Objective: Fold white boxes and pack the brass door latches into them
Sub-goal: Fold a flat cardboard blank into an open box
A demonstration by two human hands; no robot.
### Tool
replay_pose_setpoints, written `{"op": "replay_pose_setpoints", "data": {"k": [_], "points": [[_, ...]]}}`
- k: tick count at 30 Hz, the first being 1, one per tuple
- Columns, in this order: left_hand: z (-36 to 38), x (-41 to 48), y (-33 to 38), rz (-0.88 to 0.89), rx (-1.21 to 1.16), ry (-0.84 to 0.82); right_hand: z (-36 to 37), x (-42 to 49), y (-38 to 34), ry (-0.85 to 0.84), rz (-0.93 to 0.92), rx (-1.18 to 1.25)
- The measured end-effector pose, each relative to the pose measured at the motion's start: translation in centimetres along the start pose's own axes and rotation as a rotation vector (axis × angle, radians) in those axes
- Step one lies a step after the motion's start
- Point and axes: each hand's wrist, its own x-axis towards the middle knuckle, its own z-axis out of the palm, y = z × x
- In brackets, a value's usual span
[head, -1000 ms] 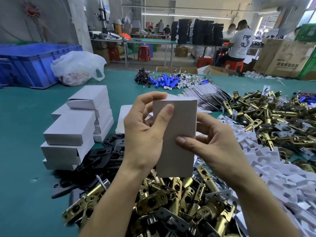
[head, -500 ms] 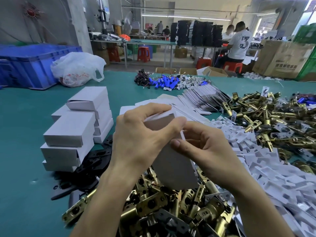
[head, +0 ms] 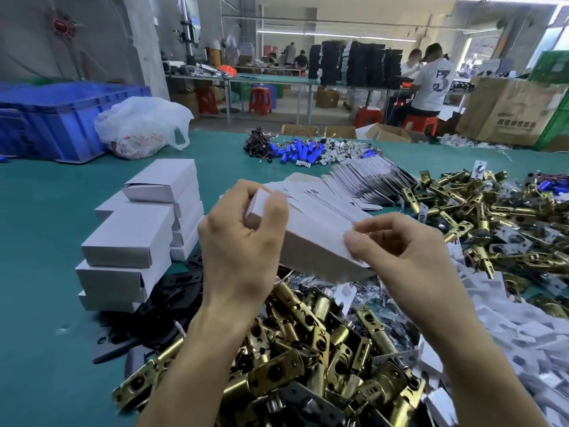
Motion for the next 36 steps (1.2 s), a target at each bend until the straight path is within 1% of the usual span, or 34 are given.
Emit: {"op": "replay_pose_setpoints", "data": {"k": [1, 4, 6, 8, 10, 12, 13, 14, 16, 19, 23, 24, 26, 27, 29, 31, 33, 35, 36], "points": [[0.1, 0.0, 0.0, 0.018, -0.021, 0.021, -0.2, 0.0, 0.0, 0.0, 0.047, 0.023], [0.5, -0.4, 0.2, 0.12, -0.061, 0.045, 0.0, 0.0, -0.4, -0.141, 0.192, 0.165], [0.6, -0.7, 0.4, 0.142, -0.113, 0.065, 0.1, 0.1, -0.6, -0.169, 0.212, 0.318], [0.7, -0.7, 0.4, 0.075, -0.166, 0.06, 0.0, 0.1, -0.9, -0.171, 0.191, 0.515], [0.8, -0.8, 0.5, -0.055, -0.295, -0.061, -0.1, 0.0, -1.2, -0.148, 0.166, 0.643], [1.1, -0.9, 0.4, -0.192, -0.498, -0.192, 0.1, -0.1, -1.4, -0.117, 0.141, 0.703], [1.1, -0.8, 0.2, -0.239, -0.571, -0.222, 0.2, -0.1, -1.5, -0.105, 0.13, 0.72], [1.1, -0.7, 0.0, -0.253, -0.618, -0.227, 0.3, -0.2, -1.5, -0.096, 0.125, 0.737], [1.0, -0.6, -0.1, -0.228, -0.666, -0.212, 0.4, -0.3, -1.5, -0.103, 0.125, 0.771], [0.9, -0.6, 0.1, -0.195, -0.696, -0.17, 1.0, -0.4, -1.3, -0.095, 0.121, 0.779], [0.5, -0.2, 0.1, -0.209, -0.71, -0.071, 1.1, -0.1, -0.6, 0.024, 0.053, 0.603], [0.4, -0.1, 0.0, -0.217, -0.723, -0.048, 0.9, 0.0, -0.5, 0.039, 0.066, 0.56], [0.4, 0.0, -0.2, -0.227, -0.738, -0.031, 0.7, 0.2, -0.3, 0.011, 0.167, 0.513], [0.5, -0.1, -0.3, -0.236, -0.738, -0.034, 0.8, 0.3, -0.1, -0.04, 0.234, 0.54], [0.7, -0.3, -0.6, -0.266, -0.738, -0.067, 1.3, 0.3, 0.0, -0.172, 0.334, 0.694], [0.8, -0.3, -0.9, -0.322, -0.757, -0.133, 1.9, 0.2, 0.1, -0.22, 0.347, 0.817], [0.7, -0.1, -1.2, -0.387, -0.739, -0.202, 2.0, 0.4, 0.1, -0.161, 0.32, 0.935], [0.6, -0.1, -1.4, -0.401, -0.622, -0.279, 1.5, 0.7, 0.4, -0.068, 0.284, 1.015], [0.5, -0.2, -1.5, -0.378, -0.539, -0.325, 1.1, 0.8, 0.5, -0.03, 0.254, 1.007]]}}
